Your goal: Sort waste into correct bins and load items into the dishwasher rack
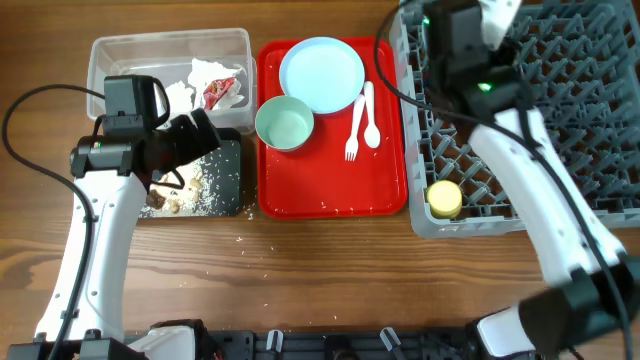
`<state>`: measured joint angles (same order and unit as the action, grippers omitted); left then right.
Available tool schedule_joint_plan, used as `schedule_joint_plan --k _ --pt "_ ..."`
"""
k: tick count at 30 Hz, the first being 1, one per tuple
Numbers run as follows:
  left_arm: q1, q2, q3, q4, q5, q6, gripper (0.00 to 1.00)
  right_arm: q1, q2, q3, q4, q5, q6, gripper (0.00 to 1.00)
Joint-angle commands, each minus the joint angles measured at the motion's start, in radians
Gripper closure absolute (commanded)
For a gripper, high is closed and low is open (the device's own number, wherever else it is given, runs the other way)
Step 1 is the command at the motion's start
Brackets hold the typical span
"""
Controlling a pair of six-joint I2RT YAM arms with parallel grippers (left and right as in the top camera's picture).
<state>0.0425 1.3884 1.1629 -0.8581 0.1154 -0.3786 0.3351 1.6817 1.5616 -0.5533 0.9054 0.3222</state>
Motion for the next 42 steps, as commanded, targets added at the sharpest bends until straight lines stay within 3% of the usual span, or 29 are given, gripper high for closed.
schedule_joint_plan --k 1,5,9,31,33,34,35,36,42 --pt "0.005 -0.002 0.013 0.001 -0.016 0.009 0.0 -0.004 0.15 -0.005 0.236 0.247 -0.279 0.96" --pt "0.005 -0.002 0.013 0.001 -0.016 0.009 0.0 -0.004 0.315 -0.005 0.645 0.356 -0.645 0.96" --pt "0.005 -0.002 0.013 0.001 -0.016 0.009 0.0 -0.009 0.431 -0.005 0.885 0.385 -0.875 0.96" --pt "0.005 -0.002 0.013 0.001 -0.016 0.009 0.0 0.005 0.555 -0.006 0.832 0.323 -0.898 0.95" --pt "0.005 -0.002 0.013 0.001 -0.016 0.009 0.0 0.026 0.555 -0.006 0.799 0.31 -0.898 0.84" --pt "0.005 -0.002 0.013 0.001 -0.016 0.009 0.0 0.037 0.555 -0.006 0.779 0.284 -0.898 0.48" --pt "0.005 -0.002 0.013 0.001 -0.016 0.009 0.0 0.044 0.555 -0.006 0.772 0.27 -0.898 0.19" --pt "0.005 -0.002 0.013 0.001 -0.016 0.008 0.0 0.053 0.555 -0.006 0.769 0.26 -0.899 0.01" --pt "0.005 -0.002 0.013 0.001 -0.016 0.009 0.0 0.109 0.548 -0.006 0.769 0.227 -0.924 0.0"
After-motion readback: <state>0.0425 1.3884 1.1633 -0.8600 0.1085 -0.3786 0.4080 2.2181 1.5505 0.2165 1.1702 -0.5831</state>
